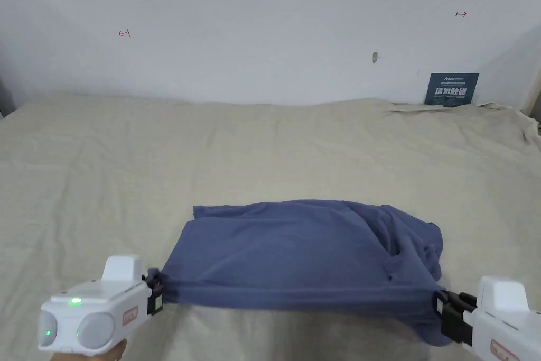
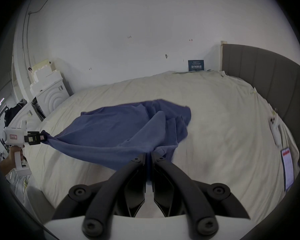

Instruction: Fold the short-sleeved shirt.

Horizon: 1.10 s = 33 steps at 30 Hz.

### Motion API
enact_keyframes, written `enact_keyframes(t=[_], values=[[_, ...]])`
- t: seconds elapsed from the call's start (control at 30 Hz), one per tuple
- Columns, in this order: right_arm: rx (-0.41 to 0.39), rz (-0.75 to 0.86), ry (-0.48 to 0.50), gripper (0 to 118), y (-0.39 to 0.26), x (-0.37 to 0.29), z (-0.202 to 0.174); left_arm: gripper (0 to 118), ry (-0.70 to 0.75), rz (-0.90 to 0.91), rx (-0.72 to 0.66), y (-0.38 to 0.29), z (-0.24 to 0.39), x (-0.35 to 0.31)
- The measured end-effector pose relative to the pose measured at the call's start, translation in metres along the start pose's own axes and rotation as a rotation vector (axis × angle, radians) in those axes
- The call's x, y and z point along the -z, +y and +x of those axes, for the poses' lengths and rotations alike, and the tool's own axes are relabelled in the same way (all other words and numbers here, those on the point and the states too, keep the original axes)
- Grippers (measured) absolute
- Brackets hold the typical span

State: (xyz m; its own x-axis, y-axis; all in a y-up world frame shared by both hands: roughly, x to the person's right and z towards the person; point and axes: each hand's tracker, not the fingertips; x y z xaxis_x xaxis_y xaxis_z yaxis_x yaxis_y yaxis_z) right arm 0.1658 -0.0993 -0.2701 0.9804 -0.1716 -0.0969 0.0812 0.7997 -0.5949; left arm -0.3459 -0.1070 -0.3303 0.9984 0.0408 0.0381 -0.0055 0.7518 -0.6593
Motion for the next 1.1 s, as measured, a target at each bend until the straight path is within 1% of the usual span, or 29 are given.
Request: enact_keyframes(t=[0.13, 0.3, 0.53, 0.67, 0.77, 0.8, 0.97, 1.07, 1.1], values=[[0.002, -0.027, 0.011, 4, -0.03, -0.025, -0.01, 0, 0.005, -0.021, -0.001, -0.031, -0.01, -0.025], [-0.022, -0.052, -0.002, 4, -0.063, -0.054, -0.027, 0, 0.0, -0.035, -0.028, -0.063, -0.02, -0.055], [0.002, -0.099, -0.014, 4, -0.096, -0.081, -0.043, 0, 0.024, -0.083, 0.006, -0.105, -0.023, -0.078], [0.011, -0.142, -0.046, 4, -0.115, -0.08, -0.041, 0, 0.037, -0.114, 0.028, -0.127, -0.019, -0.08], [0.044, -0.19, -0.073, 4, -0.127, -0.07, -0.034, 0, 0.043, -0.144, 0.043, -0.139, -0.016, -0.076], [0.058, -0.211, -0.082, 4, -0.129, -0.066, -0.037, 0, 0.047, -0.155, 0.048, -0.143, -0.015, -0.073], [0.08, -0.273, -0.119, 4, -0.142, -0.051, -0.037, 1, 0.066, -0.185, 0.045, -0.156, -0.011, -0.063], [0.099, -0.28, -0.124, 5, -0.143, -0.053, -0.04, 2, 0.077, -0.184, 0.035, -0.155, -0.01, -0.064], [0.099, -0.283, -0.126, 5, -0.142, -0.053, -0.041, 6, 0.08, -0.192, 0.024, -0.153, -0.01, -0.063]])
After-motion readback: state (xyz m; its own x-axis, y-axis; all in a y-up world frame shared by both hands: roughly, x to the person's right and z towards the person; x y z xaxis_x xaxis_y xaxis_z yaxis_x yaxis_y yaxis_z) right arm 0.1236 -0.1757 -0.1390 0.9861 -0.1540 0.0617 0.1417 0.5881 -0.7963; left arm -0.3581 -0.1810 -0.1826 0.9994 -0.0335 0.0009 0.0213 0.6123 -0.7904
